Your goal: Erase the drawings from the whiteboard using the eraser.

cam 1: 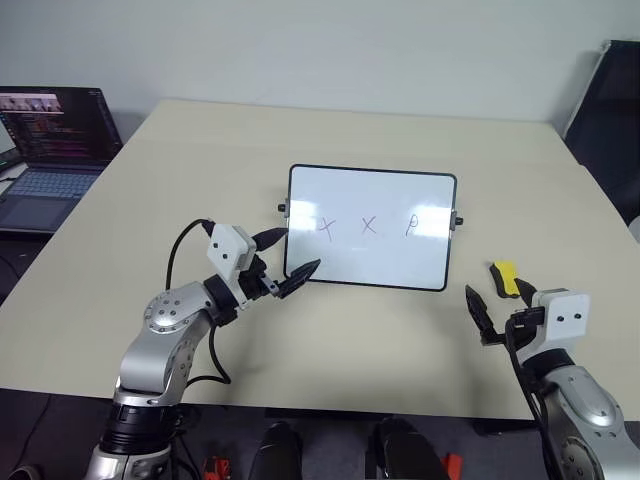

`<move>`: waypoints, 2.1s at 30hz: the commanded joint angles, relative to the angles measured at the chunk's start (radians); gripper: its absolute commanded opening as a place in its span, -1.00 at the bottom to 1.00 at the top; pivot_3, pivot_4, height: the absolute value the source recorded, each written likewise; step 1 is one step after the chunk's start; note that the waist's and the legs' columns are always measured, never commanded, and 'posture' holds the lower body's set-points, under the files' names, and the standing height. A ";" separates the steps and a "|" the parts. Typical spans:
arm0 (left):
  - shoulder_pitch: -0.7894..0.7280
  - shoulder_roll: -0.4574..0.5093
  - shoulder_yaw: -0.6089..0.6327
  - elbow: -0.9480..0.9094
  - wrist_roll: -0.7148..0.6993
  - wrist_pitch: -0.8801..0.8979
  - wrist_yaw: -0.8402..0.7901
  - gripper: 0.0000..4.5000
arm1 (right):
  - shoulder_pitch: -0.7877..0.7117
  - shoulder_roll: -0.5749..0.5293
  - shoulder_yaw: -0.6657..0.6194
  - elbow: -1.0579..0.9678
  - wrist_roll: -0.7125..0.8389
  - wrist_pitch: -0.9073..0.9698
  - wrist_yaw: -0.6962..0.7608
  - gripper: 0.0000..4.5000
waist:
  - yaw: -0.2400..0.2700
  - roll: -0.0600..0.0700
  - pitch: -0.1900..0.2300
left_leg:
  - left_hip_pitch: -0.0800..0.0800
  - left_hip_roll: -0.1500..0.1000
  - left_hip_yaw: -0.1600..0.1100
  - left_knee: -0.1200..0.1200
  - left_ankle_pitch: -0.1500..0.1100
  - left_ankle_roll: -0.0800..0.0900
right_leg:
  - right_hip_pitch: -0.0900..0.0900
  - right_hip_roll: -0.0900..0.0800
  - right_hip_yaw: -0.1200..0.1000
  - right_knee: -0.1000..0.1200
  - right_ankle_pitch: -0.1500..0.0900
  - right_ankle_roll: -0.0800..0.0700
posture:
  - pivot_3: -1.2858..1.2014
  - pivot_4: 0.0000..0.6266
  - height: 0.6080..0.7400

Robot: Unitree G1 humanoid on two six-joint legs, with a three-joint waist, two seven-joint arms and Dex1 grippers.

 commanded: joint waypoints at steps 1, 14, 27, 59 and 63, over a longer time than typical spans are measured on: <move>-0.031 -0.005 0.004 -0.008 -0.004 -0.008 0.011 1.00 | -0.024 0.006 -0.016 -0.017 -0.013 -0.022 -0.014 0.99 | 0.007 0.004 0.003 | 0.000 0.000 -0.005 -0.001 0.001 0.002 | 0.000 0.000 -0.005 0.002 -0.001 -0.001 | 0.03 -0.52 1.00; -0.097 0.003 -0.018 0.004 0.005 0.000 0.005 1.00 | -0.030 0.034 -0.019 -0.002 -0.003 -0.046 0.007 0.99 | 0.020 0.005 0.003 | 0.001 0.000 0.004 0.000 0.002 0.003 | -0.005 0.000 0.004 0.013 -0.005 -0.003 | 0.03 -0.52 1.00; -0.119 -0.003 -0.035 0.068 0.010 -0.039 -0.032 1.00 | -0.005 0.054 -0.003 -0.018 -0.027 -0.051 -0.005 0.99 | 0.024 0.003 0.002 | 0.003 0.014 0.037 0.000 0.000 0.001 | -0.021 0.011 0.033 0.014 0.002 -0.002 | 0.03 -0.52 1.00; -0.222 0.016 -0.109 0.159 -0.007 -0.085 -0.254 1.00 | -0.009 -0.010 -0.163 -0.134 0.082 0.204 -0.054 0.99 | 0.008 -0.004 -0.001 | 0.002 0.017 0.062 0.001 -0.001 0.000 | -0.034 0.015 0.061 0.014 0.009 0.006 | 0.03 -0.52 1.00; -0.274 0.037 -0.144 0.157 -0.016 -0.078 -0.340 1.00 | -0.062 -0.058 -0.225 -0.135 0.147 0.332 -0.051 0.99 | 0.008 -0.004 -0.001 | 0.003 0.017 0.061 0.001 -0.001 0.000 | -0.033 0.015 0.060 0.014 0.009 0.006 | 0.03 -0.52 1.00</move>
